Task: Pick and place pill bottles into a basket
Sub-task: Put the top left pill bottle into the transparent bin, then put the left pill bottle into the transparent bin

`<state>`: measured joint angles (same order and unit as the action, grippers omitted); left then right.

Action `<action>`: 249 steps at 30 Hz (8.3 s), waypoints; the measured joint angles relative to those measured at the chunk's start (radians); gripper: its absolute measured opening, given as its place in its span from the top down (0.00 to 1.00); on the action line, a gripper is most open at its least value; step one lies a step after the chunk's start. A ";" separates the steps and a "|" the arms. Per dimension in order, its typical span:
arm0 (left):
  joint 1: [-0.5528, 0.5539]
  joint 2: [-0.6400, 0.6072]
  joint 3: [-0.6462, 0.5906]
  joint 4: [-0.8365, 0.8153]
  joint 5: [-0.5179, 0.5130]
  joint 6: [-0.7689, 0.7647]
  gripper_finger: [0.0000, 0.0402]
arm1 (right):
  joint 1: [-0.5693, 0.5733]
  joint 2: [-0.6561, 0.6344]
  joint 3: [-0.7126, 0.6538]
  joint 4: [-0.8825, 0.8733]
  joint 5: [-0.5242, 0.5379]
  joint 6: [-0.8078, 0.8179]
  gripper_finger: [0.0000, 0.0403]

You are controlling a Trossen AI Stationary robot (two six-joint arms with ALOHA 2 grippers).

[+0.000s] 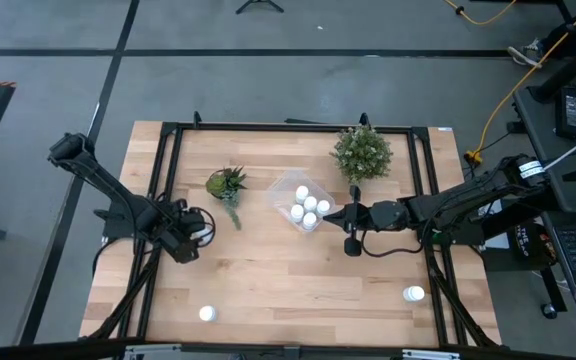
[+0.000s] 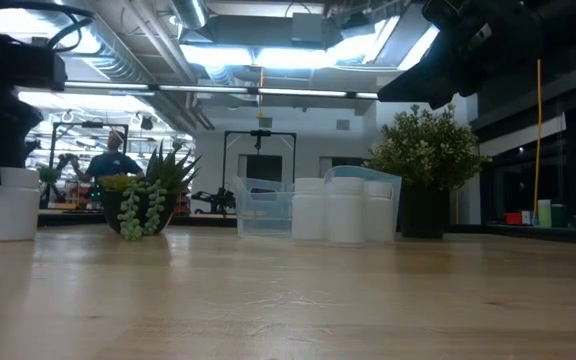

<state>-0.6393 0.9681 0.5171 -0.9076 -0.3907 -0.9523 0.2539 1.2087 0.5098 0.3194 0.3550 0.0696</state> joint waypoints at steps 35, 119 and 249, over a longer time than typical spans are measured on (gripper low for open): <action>0.069 0.019 0.113 0.014 0.016 0.144 0.61 | 0.000 0.000 0.000 0.002 0.000 0.000 0.99; 0.788 0.743 0.752 0.343 0.414 1.292 0.61 | -0.001 0.000 0.001 -0.076 -0.021 -0.048 0.99; 0.309 0.380 0.529 0.144 0.362 0.932 1.00 | -0.001 0.001 -0.040 -0.037 -0.046 -0.025 0.99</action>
<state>-0.3304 1.3479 1.0464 -0.7637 -0.0285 -0.0208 0.2528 1.2098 0.4698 0.2829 0.3092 0.0444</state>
